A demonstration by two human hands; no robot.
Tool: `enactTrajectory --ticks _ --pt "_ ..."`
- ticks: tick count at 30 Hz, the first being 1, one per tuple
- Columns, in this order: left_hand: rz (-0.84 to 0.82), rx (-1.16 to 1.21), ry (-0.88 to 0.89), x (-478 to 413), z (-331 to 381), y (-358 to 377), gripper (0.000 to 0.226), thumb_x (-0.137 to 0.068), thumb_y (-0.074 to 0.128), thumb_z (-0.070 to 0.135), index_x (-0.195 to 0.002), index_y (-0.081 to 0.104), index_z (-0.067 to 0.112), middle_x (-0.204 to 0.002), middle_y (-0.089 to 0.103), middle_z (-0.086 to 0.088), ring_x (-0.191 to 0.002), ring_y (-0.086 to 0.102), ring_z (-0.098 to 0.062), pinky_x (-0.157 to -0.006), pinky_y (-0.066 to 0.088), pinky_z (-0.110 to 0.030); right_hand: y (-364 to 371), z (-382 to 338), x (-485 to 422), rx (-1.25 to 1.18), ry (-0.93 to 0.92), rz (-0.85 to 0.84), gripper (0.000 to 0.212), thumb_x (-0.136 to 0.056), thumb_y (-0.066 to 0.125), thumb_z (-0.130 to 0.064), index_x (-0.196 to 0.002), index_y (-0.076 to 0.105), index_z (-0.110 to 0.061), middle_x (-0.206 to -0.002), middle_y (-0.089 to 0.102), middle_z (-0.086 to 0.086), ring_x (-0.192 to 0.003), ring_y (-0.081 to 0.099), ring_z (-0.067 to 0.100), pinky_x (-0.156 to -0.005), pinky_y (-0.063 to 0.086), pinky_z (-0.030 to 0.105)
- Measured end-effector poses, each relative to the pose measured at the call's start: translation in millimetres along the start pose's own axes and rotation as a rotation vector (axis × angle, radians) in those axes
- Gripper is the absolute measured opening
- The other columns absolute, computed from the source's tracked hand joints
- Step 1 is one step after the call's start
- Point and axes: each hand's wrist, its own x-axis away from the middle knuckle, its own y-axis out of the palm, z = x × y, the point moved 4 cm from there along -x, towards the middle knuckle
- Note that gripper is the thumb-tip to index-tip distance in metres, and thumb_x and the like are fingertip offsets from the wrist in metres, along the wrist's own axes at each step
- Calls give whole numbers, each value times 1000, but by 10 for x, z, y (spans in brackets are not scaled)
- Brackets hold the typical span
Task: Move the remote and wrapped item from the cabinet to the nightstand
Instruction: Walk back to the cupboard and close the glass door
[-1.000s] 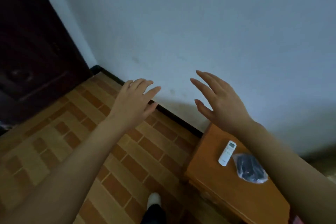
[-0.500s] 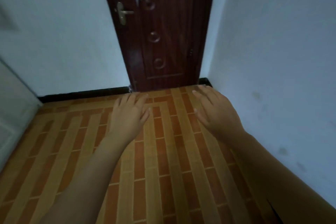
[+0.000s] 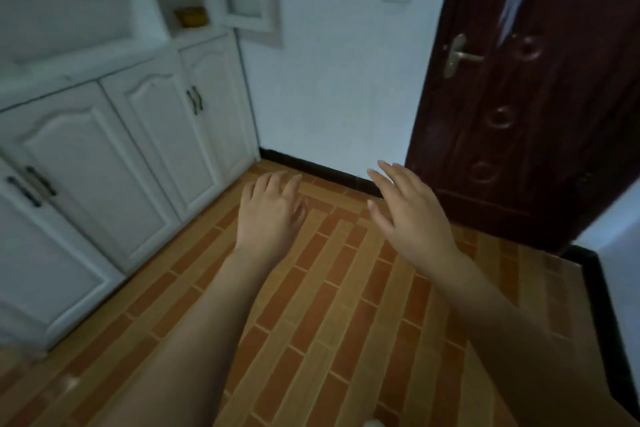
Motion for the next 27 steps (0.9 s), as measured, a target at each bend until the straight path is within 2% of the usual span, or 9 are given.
enactTrajectory --ticks 5,12,19,27 --pt "6 -102 -135 -189 -303 -40 42 -89 50 31 -126 46 12 -125 53 -15 -116 46 -34 -97 34 -46 185 -98 -565 -65 -154 -13 40 -92 48 -24 -129 46 -9 -139 45 11 -129 38 30 -101 35 45" --pt "68 -162 -279 -559 -349 -45 40 -91 48 29 -125 47 10 -127 53 -16 -118 45 -34 -97 34 -47 273 170 -1192 -101 -242 -58 42 -94 42 -27 -134 40 -13 -144 39 8 -134 30 26 -106 28 41" --pt "68 -200 -335 -989 -351 124 39 -91 48 29 -125 46 11 -129 52 -15 -119 45 -33 -99 33 -47 330 492 -1675 -115 -333 -105 43 -95 39 -27 -136 37 -14 -146 35 6 -136 25 24 -108 23 38" --pt "34 -177 -292 -1633 -631 381 43 -92 45 34 -131 41 17 -135 47 -10 -125 39 -27 -103 30 -42 575 745 -2385 -114 -407 -139 43 -95 39 -31 -136 37 -17 -146 35 3 -136 26 19 -108 23 35"
